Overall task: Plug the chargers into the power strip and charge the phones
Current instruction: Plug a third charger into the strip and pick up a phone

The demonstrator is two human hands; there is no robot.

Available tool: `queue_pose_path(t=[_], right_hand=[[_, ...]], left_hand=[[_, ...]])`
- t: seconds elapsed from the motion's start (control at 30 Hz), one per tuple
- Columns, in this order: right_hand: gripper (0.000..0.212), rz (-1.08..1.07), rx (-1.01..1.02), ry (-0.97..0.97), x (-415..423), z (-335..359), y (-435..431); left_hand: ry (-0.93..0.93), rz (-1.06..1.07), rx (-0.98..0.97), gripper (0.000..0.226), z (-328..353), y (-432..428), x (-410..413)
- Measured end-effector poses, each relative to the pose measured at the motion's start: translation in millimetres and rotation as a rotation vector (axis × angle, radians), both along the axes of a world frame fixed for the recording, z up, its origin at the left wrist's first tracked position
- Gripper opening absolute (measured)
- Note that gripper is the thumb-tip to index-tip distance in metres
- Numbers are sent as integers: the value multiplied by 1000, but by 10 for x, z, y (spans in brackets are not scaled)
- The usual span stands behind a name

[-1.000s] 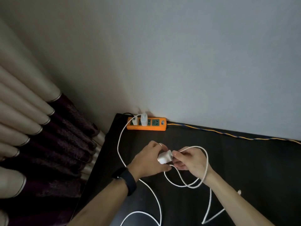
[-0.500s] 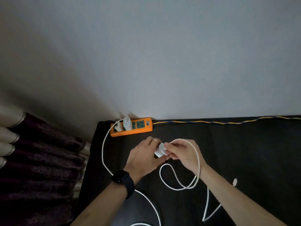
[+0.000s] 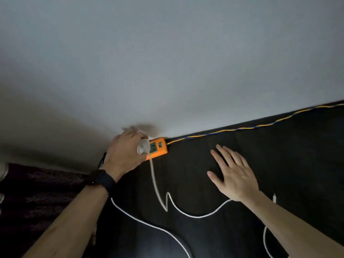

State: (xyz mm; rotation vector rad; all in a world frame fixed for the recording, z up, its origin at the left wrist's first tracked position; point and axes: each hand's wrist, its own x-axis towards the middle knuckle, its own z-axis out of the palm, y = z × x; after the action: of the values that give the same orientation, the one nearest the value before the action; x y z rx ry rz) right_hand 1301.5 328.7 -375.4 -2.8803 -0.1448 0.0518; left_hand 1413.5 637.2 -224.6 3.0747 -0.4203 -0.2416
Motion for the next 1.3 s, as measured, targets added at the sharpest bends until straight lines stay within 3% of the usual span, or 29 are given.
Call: queue_pose_path(t=[0.13, 0.23, 0.63, 0.8, 0.93, 1.1, 1.3], right_hand=[[72, -17, 30, 44, -14, 23, -7], [72, -16, 41, 35, -6, 16, -23], [70, -13, 68, 15, -1, -3, -40], [71, -15, 54, 20, 9, 0, -44], [70, -14, 55, 20, 14, -13, -47], [70, -17, 57, 10, 11, -15, -40], [70, -19, 53, -8, 11, -25, -42]], left_hand=[[125, 54, 125, 37, -16, 44, 113], [206, 173, 12, 52, -70, 57, 151], [261, 296, -153, 48, -90, 31, 208], [295, 311, -252, 56, -78, 47, 217], [307, 297, -212, 56, -45, 84, 250], [279, 188, -26, 49, -65, 38, 240], [246, 133, 56, 60, -115, -14, 251]])
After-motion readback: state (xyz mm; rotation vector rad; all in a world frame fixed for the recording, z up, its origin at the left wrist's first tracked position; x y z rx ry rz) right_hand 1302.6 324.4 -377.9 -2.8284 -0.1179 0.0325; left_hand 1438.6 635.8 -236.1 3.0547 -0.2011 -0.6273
